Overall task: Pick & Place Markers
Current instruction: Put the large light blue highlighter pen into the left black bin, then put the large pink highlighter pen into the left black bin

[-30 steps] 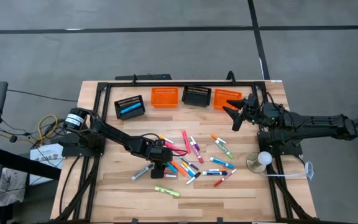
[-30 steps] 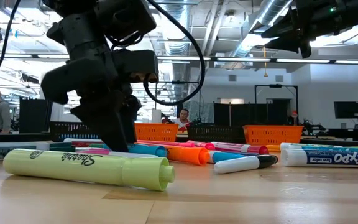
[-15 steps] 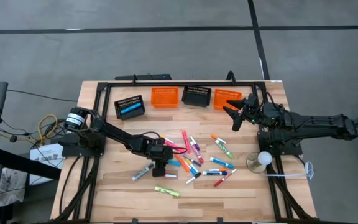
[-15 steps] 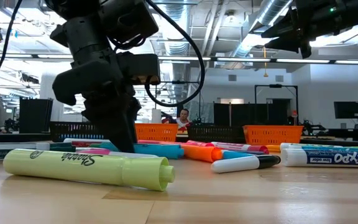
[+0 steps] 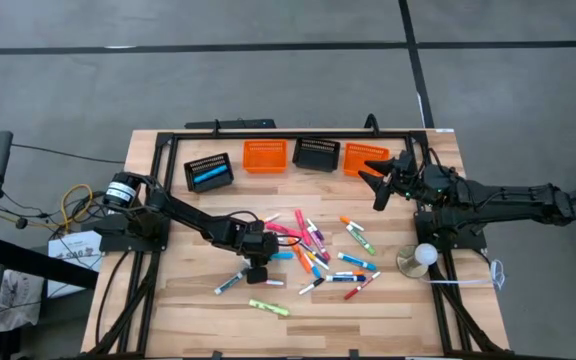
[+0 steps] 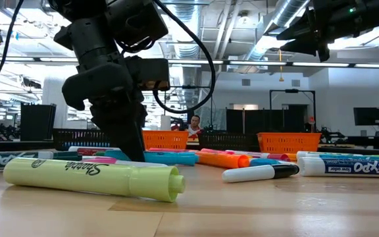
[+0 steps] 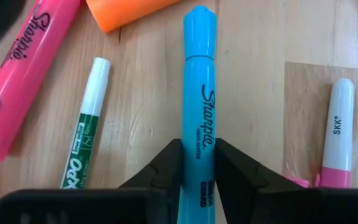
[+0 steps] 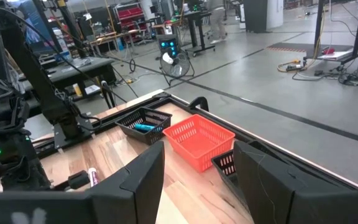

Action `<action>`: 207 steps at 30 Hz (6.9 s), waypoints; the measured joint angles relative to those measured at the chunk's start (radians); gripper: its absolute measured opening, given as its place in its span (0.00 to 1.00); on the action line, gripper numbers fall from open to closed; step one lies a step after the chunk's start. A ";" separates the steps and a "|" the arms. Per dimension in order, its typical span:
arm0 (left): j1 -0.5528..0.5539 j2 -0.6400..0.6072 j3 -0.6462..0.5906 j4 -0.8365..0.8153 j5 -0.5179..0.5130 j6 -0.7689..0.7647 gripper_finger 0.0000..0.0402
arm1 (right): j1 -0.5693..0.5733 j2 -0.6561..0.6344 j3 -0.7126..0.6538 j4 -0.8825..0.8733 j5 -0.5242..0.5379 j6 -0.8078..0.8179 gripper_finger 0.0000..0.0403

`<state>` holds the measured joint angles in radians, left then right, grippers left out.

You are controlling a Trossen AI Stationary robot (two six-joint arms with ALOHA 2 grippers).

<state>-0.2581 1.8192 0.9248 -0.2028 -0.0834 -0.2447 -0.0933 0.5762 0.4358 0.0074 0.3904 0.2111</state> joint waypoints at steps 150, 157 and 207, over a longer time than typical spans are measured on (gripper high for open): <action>0.900 -0.493 -0.237 -0.453 -0.128 0.187 0.25 | 0.000 0.000 0.000 0.001 0.000 0.001 0.46; 0.900 -0.493 -0.237 -0.440 -0.133 0.187 0.30 | 0.000 0.000 0.000 0.001 0.000 0.001 0.46; 0.234 -0.815 -0.236 -0.087 -0.107 -0.197 0.50 | 0.000 0.000 0.000 0.053 0.000 0.085 0.46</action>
<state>-0.0241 1.0039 0.6888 -0.2899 -0.1909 -0.4420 -0.0933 0.5766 0.4358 0.0605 0.3904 0.2962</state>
